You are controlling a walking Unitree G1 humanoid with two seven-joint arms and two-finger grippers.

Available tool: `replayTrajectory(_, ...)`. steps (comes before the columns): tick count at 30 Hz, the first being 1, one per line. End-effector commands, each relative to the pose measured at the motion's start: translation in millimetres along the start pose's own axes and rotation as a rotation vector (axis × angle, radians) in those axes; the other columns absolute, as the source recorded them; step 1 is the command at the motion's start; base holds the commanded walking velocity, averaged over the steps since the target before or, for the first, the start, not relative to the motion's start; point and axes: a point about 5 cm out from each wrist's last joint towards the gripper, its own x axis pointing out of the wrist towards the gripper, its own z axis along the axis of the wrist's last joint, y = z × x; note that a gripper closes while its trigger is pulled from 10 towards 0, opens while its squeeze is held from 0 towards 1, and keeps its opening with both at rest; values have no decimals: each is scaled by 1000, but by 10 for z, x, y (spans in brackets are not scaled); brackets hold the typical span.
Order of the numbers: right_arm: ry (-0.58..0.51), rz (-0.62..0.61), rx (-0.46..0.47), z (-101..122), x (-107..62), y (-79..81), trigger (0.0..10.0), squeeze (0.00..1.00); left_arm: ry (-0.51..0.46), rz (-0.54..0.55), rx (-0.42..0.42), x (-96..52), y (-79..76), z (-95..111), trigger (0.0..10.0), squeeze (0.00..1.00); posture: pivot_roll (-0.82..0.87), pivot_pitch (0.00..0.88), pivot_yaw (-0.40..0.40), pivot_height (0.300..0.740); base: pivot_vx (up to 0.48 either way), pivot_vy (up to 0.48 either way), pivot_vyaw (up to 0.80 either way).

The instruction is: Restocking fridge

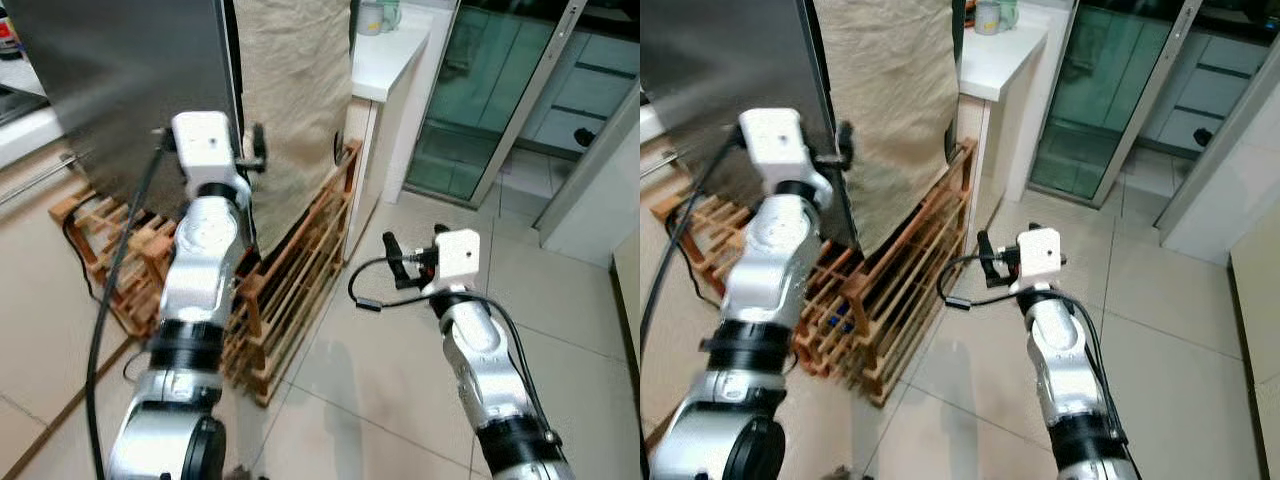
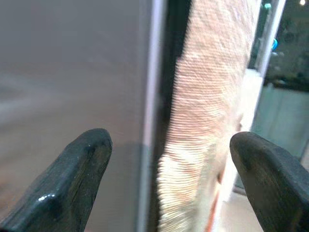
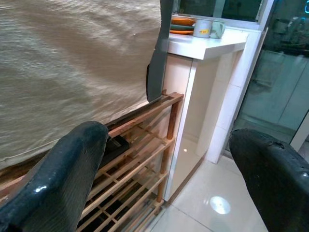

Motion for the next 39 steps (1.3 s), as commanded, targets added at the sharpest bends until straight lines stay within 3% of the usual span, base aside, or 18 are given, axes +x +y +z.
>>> replayTrajectory(1, -4, 3, -6, 11, 3, -6, 10000, 51, -2, -15, -11, 34, -17, 13, 10000, 0, -131, 0, -19, 740, 0, 0, 0)
replayTrajectory(5, 2, 5, -1, -17, -39, 10, 10000, 51, -9, -11, -9, 137, -12, 58, 10000, 0, -139, 0, -12, 740, 0, 0, 0)
replayTrajectory(14, 7, 0, 0, -30, -64, 0, 10000, 55, -59, -47, -56, 210, -88, 183, 10000, 0, -148, 0, -6, 740, 0, 0, 0)
replayTrajectory(25, 17, -2, -2, -45, -76, -7, 10000, 51, -36, -147, -86, 199, -401, 136, 10000, 0, -151, 0, -5, 740, 0, 0, 0)
replayTrajectory(33, 21, -5, -2, -54, -85, -10, 10000, 51, 13, -202, -73, 251, -545, 77, 10000, 0, -160, 0, 5, 740, 0, 0, 0)
replayTrajectory(36, 23, -3, -1, -60, -85, -3, 10000, 55, 81, -295, -75, 264, -717, -17, 10000, 0, -160, 0, 7, 740, 0, 0, 0)
replayTrajectory(39, 24, -1, 1, -61, -84, 7, 10000, 51, 102, -445, -167, 221, -999, -9, 10000, 0, -167, 0, 11, 740, 0, 0, 0)
